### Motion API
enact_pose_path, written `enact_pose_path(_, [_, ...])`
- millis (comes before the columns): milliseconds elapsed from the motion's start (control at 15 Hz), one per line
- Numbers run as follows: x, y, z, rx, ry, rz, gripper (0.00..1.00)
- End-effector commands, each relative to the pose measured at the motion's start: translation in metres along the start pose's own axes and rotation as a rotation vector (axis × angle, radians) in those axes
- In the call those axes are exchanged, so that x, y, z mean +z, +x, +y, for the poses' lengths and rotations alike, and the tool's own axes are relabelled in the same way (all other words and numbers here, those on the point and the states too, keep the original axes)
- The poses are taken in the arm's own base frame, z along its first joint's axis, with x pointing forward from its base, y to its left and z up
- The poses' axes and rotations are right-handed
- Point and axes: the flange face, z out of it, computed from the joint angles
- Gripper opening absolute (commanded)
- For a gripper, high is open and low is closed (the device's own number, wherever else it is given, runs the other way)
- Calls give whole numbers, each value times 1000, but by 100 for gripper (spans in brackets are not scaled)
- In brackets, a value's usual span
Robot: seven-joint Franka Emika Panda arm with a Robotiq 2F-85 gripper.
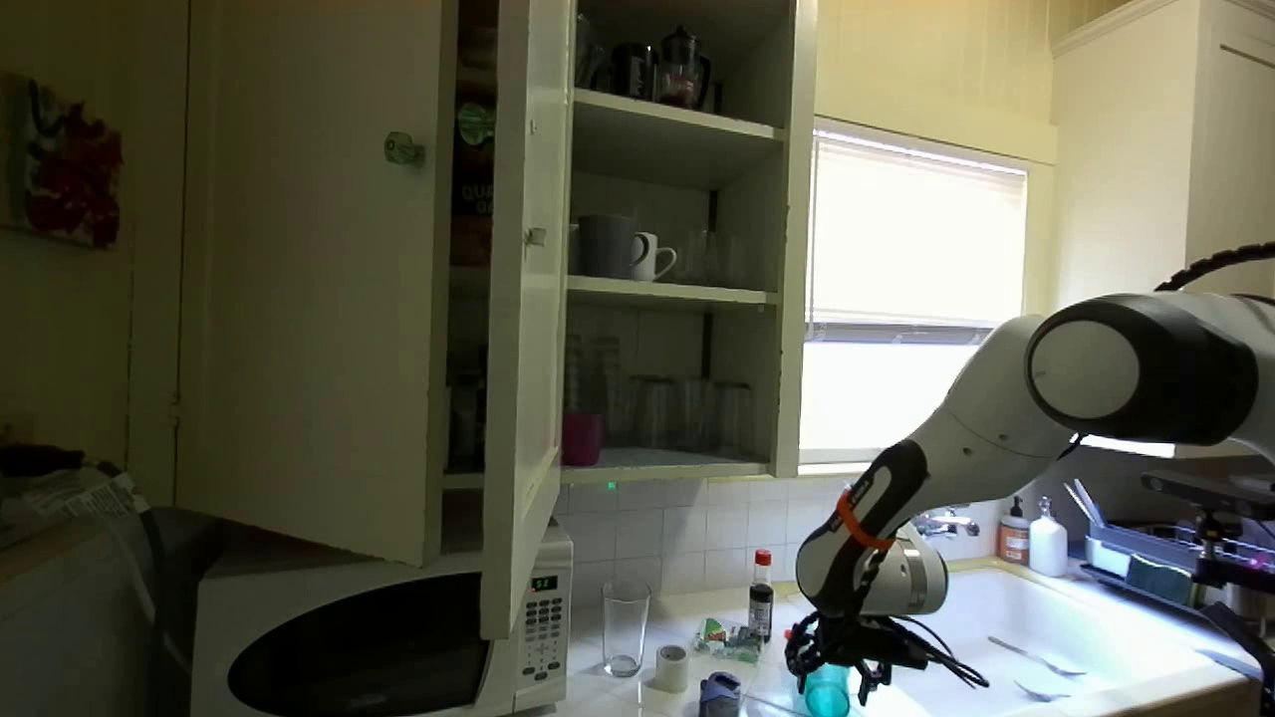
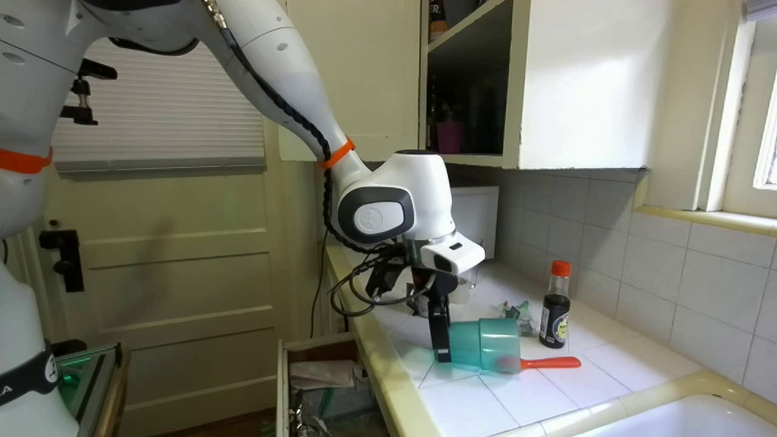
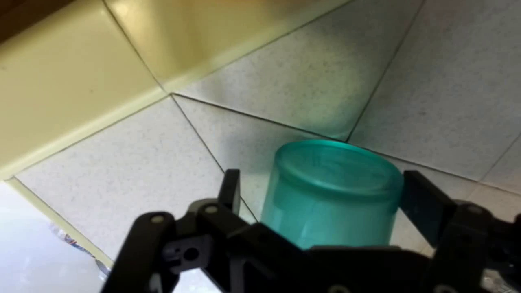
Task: Put the blue cup on the middle shelf of the cabinet on the right.
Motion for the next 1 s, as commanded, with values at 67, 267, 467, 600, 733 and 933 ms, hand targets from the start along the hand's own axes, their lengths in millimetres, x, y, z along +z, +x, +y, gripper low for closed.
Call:
enact_pose_path(67, [-5,10,-11,-57,3,-25,100])
enact_pose_path(267, [1,5,-17,-59,13,-62,100])
enact_pose_path(467, [9,-1,-16,-26,14,-83,100])
enact_pose_path(600, [11,-1,-13,32,8,-74,100])
enact_pose_path(733, [10,-1,-14,113,7,-59,100])
enact_pose_path(933, [8,-1,-19,135,-11,-61,100])
